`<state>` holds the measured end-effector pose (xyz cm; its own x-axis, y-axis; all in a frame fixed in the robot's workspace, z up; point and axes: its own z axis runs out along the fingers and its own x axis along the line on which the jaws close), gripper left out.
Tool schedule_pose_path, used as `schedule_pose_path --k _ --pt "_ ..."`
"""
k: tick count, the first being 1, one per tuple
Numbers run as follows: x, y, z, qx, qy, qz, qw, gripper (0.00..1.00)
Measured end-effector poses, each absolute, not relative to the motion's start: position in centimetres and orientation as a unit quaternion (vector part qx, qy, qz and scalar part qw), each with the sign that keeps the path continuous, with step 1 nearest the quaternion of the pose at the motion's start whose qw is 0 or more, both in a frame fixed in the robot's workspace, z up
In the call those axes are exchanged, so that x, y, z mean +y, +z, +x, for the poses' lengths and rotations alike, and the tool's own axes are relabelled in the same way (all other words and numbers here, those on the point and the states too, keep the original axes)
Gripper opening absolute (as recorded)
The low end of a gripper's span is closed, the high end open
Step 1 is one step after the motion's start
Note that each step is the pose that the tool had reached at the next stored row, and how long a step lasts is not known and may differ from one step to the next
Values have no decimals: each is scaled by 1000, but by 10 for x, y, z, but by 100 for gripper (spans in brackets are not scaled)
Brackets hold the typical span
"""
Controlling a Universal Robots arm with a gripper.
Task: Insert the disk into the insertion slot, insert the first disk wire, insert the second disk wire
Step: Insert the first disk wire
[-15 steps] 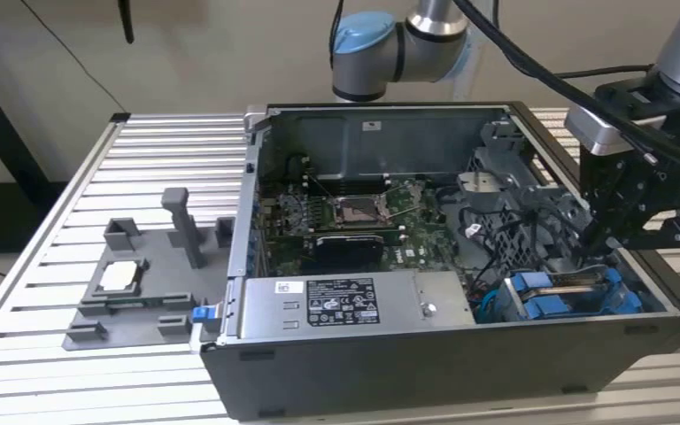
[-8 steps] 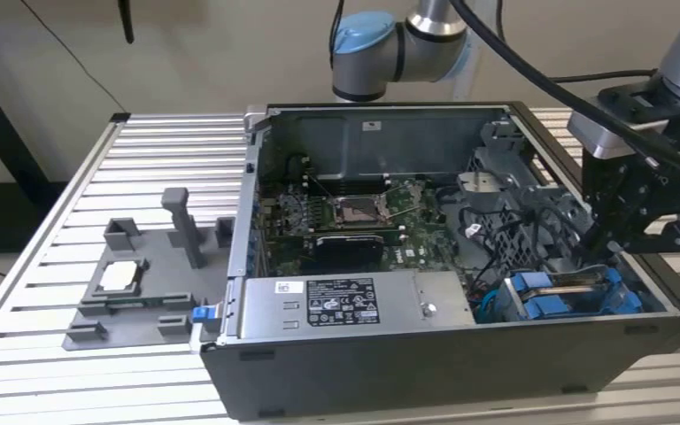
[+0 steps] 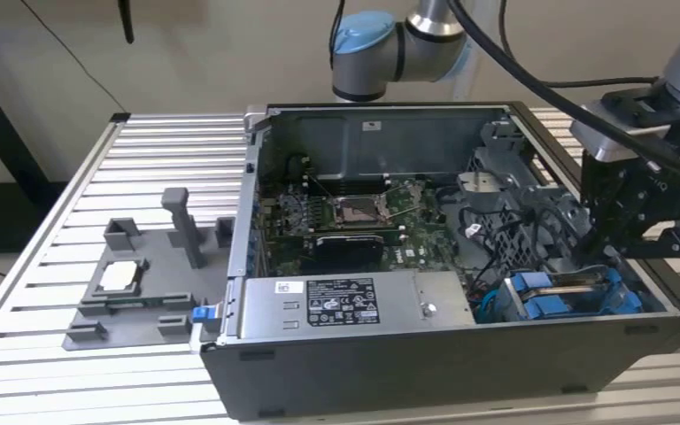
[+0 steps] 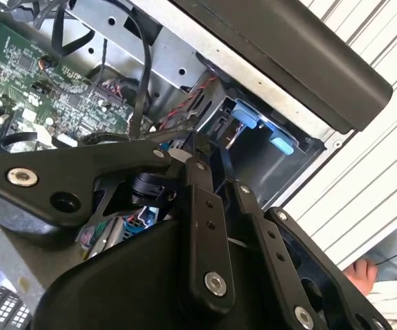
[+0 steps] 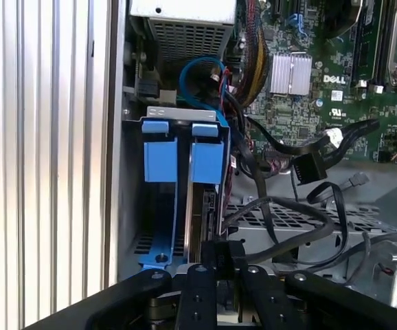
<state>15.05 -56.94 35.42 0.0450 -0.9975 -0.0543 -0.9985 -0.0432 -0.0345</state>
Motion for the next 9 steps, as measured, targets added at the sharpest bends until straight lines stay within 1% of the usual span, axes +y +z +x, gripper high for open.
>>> schedule_pose_path --k 6,9 --pt "-571 351 151 709 8 -704 30 19" --pt "-573 350 154 710 17 -704 21 19"
